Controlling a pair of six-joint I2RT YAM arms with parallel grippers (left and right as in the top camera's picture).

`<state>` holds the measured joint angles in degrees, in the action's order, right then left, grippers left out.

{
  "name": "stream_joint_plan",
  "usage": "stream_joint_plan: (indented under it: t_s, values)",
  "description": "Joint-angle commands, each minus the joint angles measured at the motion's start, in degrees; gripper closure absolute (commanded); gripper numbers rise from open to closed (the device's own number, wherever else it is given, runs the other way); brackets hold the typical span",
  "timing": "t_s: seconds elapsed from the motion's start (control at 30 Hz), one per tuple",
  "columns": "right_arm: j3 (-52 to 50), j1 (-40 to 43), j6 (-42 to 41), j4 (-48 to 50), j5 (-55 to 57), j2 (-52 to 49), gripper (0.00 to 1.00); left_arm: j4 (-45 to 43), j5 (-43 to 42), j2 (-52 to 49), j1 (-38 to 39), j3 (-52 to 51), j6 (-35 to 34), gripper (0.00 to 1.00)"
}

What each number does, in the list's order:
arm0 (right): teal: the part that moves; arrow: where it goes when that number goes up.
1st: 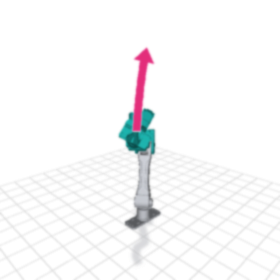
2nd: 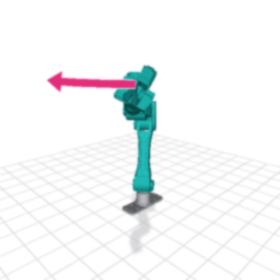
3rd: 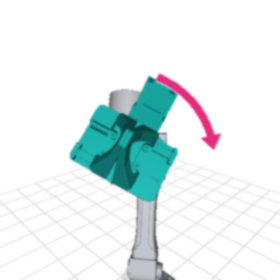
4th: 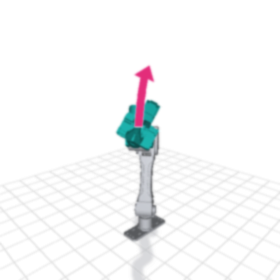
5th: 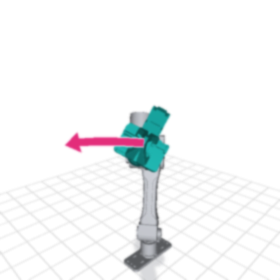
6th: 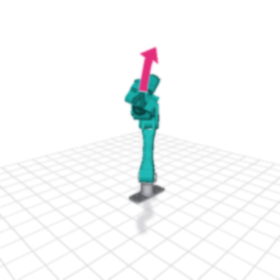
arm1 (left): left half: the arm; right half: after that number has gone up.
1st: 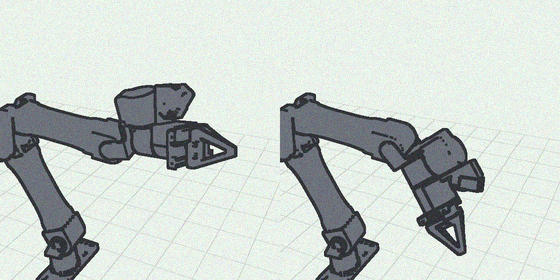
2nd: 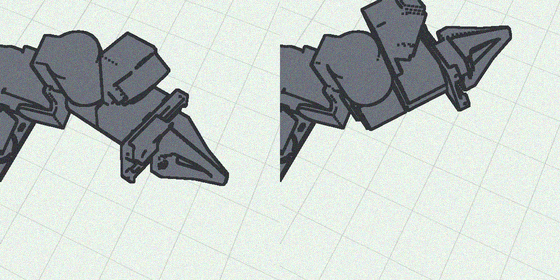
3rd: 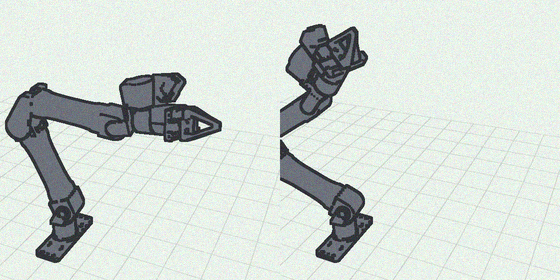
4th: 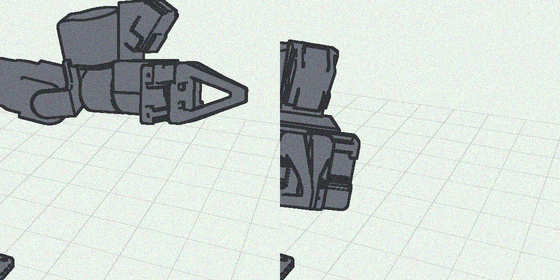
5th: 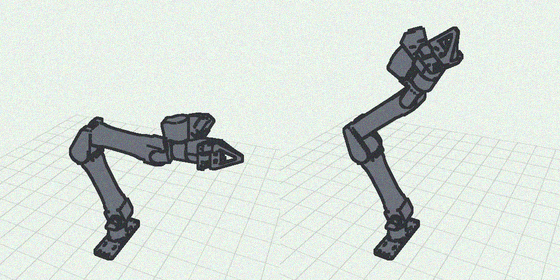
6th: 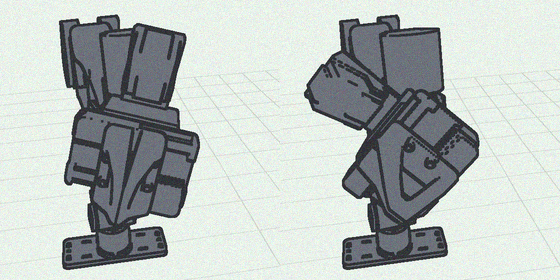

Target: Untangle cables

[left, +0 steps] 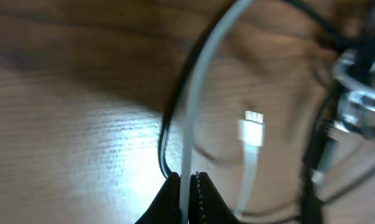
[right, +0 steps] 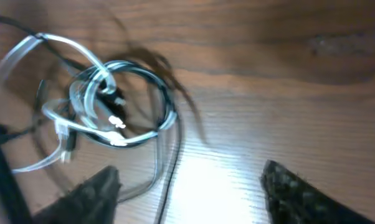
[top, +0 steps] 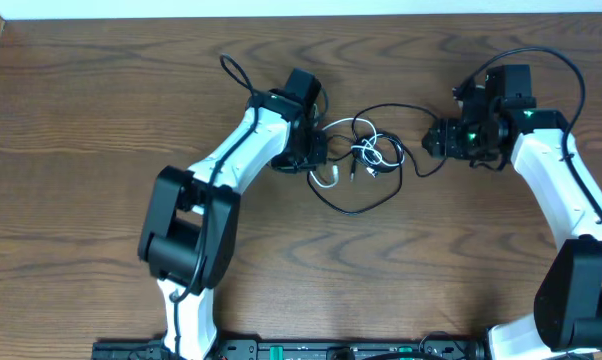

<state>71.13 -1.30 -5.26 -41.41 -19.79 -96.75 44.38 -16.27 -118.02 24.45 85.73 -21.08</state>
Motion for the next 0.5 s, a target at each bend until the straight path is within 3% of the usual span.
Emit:
stream_joint_plan:
  t_s: [0.0, 0.2, 0.47]
  values:
    - [4.87, 0.07, 3.65, 0.68, -10.29, 0.37, 0.23, -0.15, 0.9, -2.03, -0.28, -0.46, -4.11, 0.92]
    - [11.63, -0.52, 1.38, 5.09, -10.56, 0.37, 0.23, -0.33, 0.87, -2.86, -0.28, -0.46, -5.22, 0.92]
    - [12.15, -2.25, 0.17, 11.45, -11.91, 0.37, 0.26, -0.42, 0.83, -0.83, -0.33, -0.37, -2.97, 0.93]
